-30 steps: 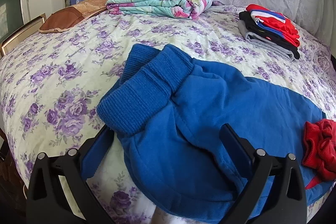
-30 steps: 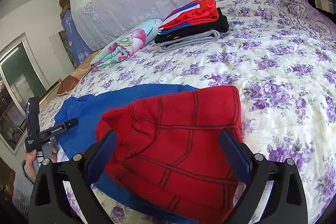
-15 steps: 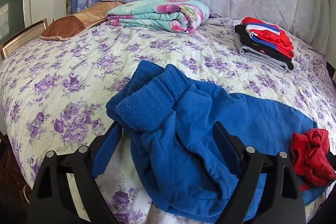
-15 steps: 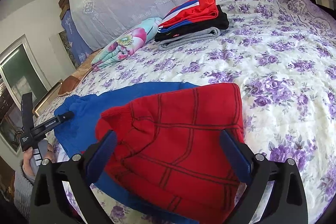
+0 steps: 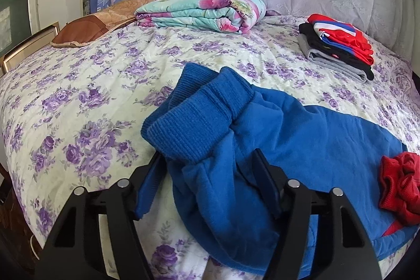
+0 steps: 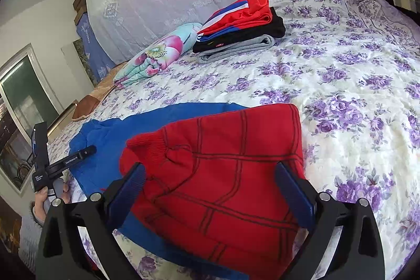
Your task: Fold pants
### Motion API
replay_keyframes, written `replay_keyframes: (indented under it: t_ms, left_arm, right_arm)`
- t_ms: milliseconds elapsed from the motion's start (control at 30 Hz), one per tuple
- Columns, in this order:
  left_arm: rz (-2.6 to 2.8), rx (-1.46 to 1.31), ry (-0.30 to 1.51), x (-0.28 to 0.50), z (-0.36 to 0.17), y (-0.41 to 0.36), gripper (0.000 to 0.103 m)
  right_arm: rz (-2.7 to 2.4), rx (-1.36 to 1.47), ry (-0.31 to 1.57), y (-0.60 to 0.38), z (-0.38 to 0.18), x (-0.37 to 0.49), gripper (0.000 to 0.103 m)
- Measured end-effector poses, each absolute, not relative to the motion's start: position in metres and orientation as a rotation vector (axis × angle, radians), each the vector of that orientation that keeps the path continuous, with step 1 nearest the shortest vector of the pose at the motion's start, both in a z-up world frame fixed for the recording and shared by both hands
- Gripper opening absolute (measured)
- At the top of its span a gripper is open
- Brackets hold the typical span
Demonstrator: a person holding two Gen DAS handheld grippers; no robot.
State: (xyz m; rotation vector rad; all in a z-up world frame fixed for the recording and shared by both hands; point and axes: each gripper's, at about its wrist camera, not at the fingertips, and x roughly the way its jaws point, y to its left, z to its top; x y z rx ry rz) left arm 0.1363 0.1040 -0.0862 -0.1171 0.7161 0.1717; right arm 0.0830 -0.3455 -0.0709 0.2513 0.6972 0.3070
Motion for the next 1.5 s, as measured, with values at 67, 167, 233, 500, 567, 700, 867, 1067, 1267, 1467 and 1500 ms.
replay_keyframes:
  t_ms: [67, 167, 233, 500, 567, 700, 867, 1067, 1267, 1467, 1500]
  left_arm:
    - [0.165, -0.122, 0.713, 0.134, -0.085, 0.105, 0.059]
    - [0.153, -0.139, 0.714, 0.133, -0.084, 0.107, 0.061]
    - [0.145, -0.161, 0.726, 0.133, -0.084, 0.112, 0.076]
    - [0.112, -0.151, 0.740, 0.136, -0.095, 0.116, 0.097]
    - [0.107, -0.197, 0.729, 0.137, -0.092, 0.122, 0.085]
    - [0.037, -0.319, 0.732, 0.136, -0.084, 0.136, 0.051]
    - [-0.019, -0.383, 0.729, 0.131, -0.077, 0.139, 0.035]
    - [-0.005, -0.257, 0.650, 0.117, -0.053, 0.117, 0.033]
    - [-0.006, -0.186, 0.592, 0.106, -0.028, 0.100, 0.032]
    - [-0.034, -0.120, 0.534, 0.096, -0.003, 0.073, 0.032]
    - [-0.040, -0.103, 0.524, 0.095, 0.002, 0.067, 0.031]
  right_arm:
    - [0.280, 0.205, 0.667, -0.338, -0.063, 0.078, 0.099]
    - [0.311, 0.149, 0.627, -0.326, -0.050, 0.073, 0.099]
    - [0.326, 0.115, 0.610, -0.318, -0.045, 0.071, 0.099]
    - [0.324, 0.120, 0.639, -0.316, -0.053, 0.072, 0.099]
    - [0.329, 0.141, 0.646, -0.316, -0.053, 0.076, 0.099]
    - [0.355, 0.136, 0.631, -0.305, -0.044, 0.079, 0.099]
    - [0.357, 0.048, 0.613, -0.278, -0.036, 0.086, 0.099]
    - [0.321, -0.058, 0.828, -0.265, -0.078, 0.117, 0.100]
    - [0.353, 0.099, 0.617, -0.303, -0.047, 0.084, 0.100]
    - [0.272, -0.083, 0.831, -0.302, -0.073, 0.101, 0.099]
    - [0.289, -0.051, 0.781, -0.307, -0.065, 0.096, 0.099]
